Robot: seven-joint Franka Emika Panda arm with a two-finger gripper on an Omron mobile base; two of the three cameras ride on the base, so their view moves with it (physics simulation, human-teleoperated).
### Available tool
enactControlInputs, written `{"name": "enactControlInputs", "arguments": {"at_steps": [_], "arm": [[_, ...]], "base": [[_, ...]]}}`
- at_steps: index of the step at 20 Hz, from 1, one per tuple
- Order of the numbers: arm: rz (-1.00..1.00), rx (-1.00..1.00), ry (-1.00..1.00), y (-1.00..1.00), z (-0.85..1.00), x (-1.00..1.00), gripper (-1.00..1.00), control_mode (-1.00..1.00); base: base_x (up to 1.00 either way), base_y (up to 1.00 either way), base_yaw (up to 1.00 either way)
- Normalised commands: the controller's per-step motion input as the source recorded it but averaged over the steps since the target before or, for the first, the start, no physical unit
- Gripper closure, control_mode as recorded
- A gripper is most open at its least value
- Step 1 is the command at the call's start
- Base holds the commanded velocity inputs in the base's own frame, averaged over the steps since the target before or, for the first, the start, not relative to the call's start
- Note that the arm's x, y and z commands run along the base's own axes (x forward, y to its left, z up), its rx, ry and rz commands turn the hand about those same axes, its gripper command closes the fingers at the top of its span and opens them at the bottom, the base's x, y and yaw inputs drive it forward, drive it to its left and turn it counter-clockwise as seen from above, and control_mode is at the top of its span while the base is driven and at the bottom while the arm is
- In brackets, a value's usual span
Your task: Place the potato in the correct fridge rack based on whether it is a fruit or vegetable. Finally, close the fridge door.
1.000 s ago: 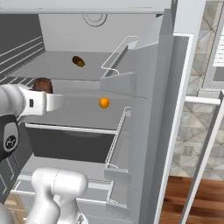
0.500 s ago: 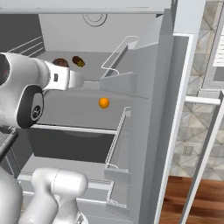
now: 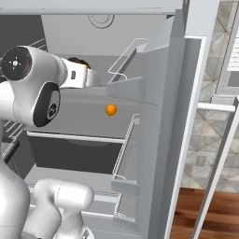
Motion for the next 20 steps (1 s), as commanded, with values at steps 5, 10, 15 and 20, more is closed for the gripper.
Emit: {"name": "enactControlInputs", "arguments": {"at_steps": [5, 10, 15, 20], "arm": [[0.00, 0.00, 0.00, -0.05, 0.00, 0.66, 1.00, -1.00], [0.00, 0.00, 0.00, 0.00, -0.04, 0.89, 1.00, -1.00], [0.00, 0.00, 0.00, 0.00, -0.28, 0.69, 1.00, -1.00], [0.00, 0.00, 0.00, 0.00, -0.42, 0.57, 1.00, -1.00]], "base": [[0.00, 0.00, 0.00], [0.00, 0.00, 0.00], [0.00, 0.00, 0.00], [0.00, 0.00, 0.00]]}}
